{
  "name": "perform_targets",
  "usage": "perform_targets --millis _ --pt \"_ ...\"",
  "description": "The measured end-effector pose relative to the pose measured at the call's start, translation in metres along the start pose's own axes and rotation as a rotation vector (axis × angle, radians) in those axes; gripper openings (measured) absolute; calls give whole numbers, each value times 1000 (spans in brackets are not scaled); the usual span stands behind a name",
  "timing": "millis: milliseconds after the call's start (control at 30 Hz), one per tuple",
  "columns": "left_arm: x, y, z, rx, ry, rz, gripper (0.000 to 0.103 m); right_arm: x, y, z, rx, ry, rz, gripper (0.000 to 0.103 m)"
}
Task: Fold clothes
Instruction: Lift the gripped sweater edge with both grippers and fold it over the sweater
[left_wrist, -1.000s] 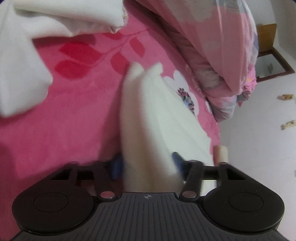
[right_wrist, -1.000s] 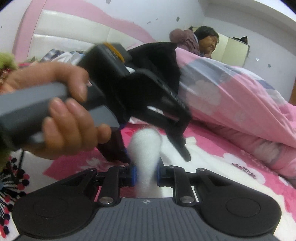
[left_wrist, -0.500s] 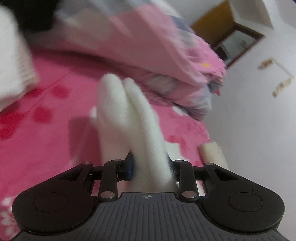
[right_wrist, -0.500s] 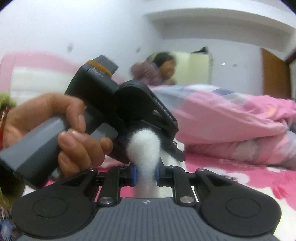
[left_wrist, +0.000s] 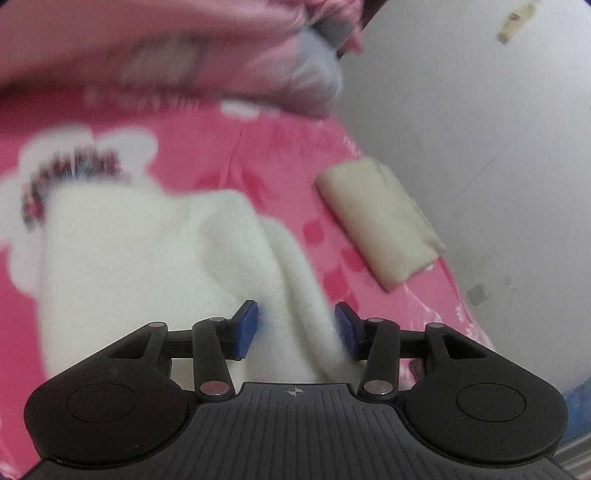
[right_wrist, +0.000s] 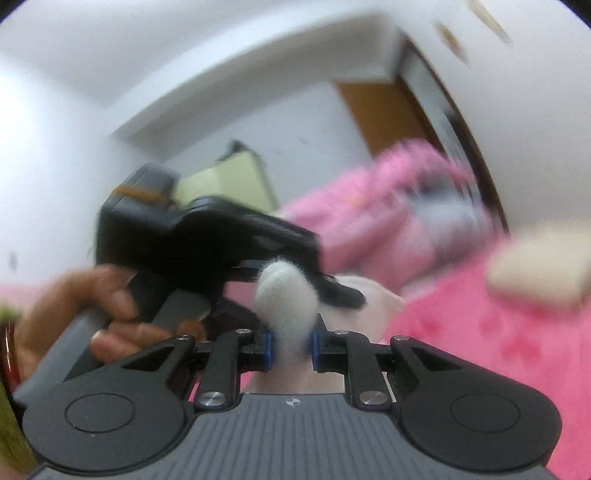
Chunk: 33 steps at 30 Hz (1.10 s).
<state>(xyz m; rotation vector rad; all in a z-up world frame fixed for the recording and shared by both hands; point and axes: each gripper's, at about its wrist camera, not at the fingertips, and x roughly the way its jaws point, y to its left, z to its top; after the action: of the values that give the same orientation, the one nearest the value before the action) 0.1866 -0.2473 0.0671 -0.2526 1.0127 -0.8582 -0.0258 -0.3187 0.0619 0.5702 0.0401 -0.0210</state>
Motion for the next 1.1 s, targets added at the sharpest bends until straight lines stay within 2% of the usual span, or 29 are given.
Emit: perform_targets --millis 33,133,200,267,333,433,500,567,700,867,933,967,1033,1100 --pt "1 8 -3 -37 4 -41 46 3 -25 -6 116 24 9 20" --pt "-29 27 -5 -78 -71 -106 58 3 -85 -24 422 36 42 20" --pt "-56 28 -7 -36 -144 -82 65 1 -109 -36 567 39 91 20" --pt "-81 27 -12 65 -172 -18 66 2 -117 -41 628 49 120 20" --pt "-100 23 -23 191 -172 67 67 3 -118 -41 649 70 126 23" --pt "-112 11 -55 397 -138 185 69 1 -118 -40 688 104 120 42" --pt "-113 4 -83 522 -121 239 77 0 -121 -36 694 118 99 56" --pt "-108 -1 -111 630 -109 281 84 -2 -122 -30 686 137 98 63" --pt "-73 -3 -146 727 -95 361 86 1 -115 -19 646 207 82 68" --pt "-37 1 -173 812 -219 617 84 16 -100 -10 598 300 67 68" --pt "-31 4 -184 876 -270 664 83 25 -93 -7 571 334 55 68" --pt "-28 5 -189 907 -296 687 78 29 -91 -6 558 354 45 68" --pt "-34 9 -191 906 -351 709 73 40 -85 -6 519 395 22 64" --pt "-45 11 -191 874 -385 720 61 50 -74 -4 452 422 9 39"
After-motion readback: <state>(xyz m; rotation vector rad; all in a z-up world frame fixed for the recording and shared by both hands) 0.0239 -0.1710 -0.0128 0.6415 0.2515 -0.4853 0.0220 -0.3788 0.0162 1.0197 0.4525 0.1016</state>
